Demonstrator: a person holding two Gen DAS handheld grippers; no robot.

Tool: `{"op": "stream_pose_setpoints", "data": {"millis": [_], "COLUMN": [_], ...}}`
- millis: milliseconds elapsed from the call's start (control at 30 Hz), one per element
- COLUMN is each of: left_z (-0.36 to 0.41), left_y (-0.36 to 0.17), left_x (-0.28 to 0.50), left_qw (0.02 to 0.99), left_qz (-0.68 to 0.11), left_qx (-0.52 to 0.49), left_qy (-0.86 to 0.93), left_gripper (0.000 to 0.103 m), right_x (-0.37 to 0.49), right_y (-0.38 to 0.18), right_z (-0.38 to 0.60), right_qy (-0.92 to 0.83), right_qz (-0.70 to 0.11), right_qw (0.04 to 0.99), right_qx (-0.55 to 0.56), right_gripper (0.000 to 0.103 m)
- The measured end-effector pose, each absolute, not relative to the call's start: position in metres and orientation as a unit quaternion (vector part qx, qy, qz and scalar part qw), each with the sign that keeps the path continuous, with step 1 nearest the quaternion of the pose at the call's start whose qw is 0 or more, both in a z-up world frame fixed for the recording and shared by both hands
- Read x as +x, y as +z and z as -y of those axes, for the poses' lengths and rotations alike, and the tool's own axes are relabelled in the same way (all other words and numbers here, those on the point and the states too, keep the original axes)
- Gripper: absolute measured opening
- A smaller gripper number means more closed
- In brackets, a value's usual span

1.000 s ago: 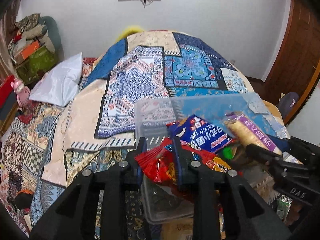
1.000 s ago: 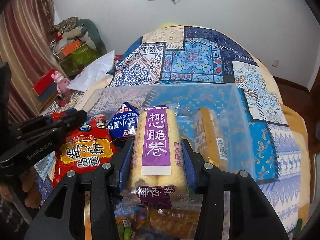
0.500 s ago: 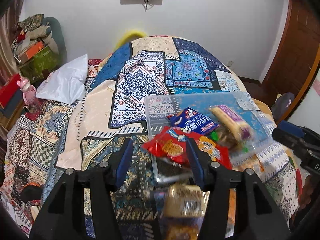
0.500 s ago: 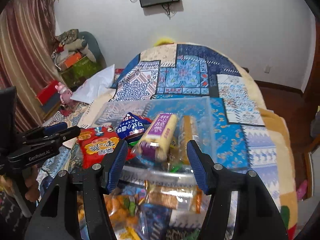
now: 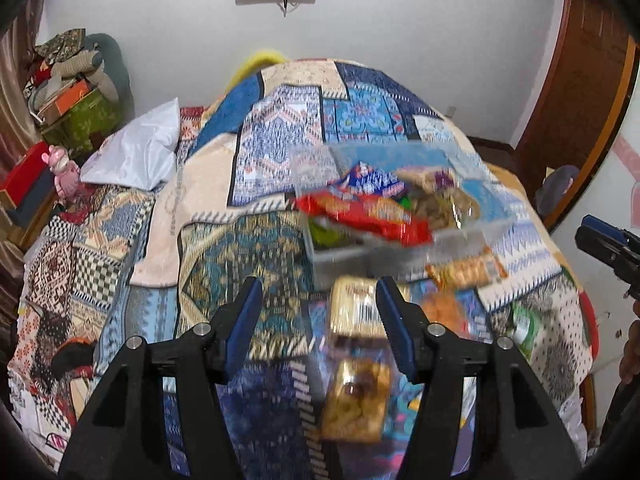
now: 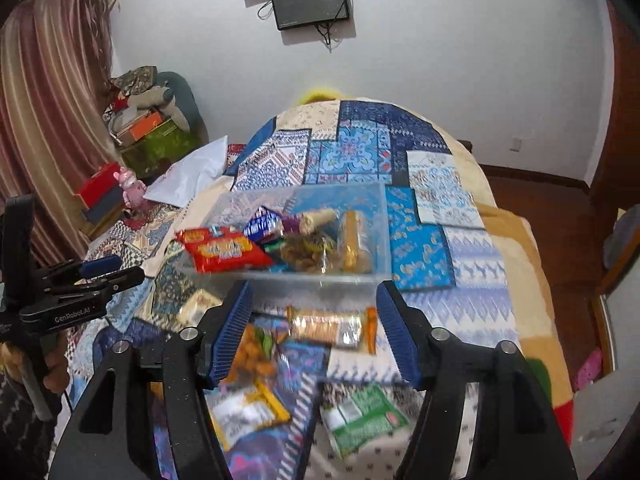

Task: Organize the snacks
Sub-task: 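Open both tools and lift them away from the box, then grasp the clear bag of puffed snacks with left tool while right grasps the green chip bag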

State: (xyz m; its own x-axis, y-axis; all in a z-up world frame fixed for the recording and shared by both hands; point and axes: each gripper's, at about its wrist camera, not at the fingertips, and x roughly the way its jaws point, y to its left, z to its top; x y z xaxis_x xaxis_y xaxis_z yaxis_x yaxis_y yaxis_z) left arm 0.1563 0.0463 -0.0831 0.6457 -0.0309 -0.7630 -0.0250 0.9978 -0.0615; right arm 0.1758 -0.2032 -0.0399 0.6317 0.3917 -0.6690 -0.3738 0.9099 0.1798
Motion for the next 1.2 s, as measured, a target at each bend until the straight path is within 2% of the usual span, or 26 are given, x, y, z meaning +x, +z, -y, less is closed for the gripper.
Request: {"op": "stream_pose_setpoints", "data": {"millis": [533,600,1067,1133,1200], "left_z": [-0.025,-0.024,-0.020,-0.018,-0.015], "left_y": [-0.160,-0.165,-0.190,-0.190,-0.188], "left_x": [0.130,0.129,0.132,0.131,0.130], "left_qw": [0.863,0.863,0.856,0.860,0.864], "left_qz": [-0.504,-0.503,-0.515,-0.508,-0.502], "left_qx": [-0.028,-0.034,-0.037,-0.034,-0.025], "left_qy": [-0.032,-0.037,-0.036,-0.034,-0.034], "left_gripper": [0.059,0.063,0.063,0.060,0.049], "right_x": [0.144,0.142,0.147,0.148,0.150], "right_y": [-0.113,-0.121,-0.157,-0.157,-0.158], "right_z": [0.242,0.242,0.223,0.221,0.220], "right_qy": [0.181,0.181,0.190,0.191,0.189], "right_qz": [-0.460,-0.471,-0.507,-0.504,-0.503], "right_qw": [0.869,0.863,0.841,0.842,0.843], "right_qx": [0.023,0.025,0.011,0.013,0.023], "right_gripper": [0.062,0.062,0.065,0.069,0.069]}}
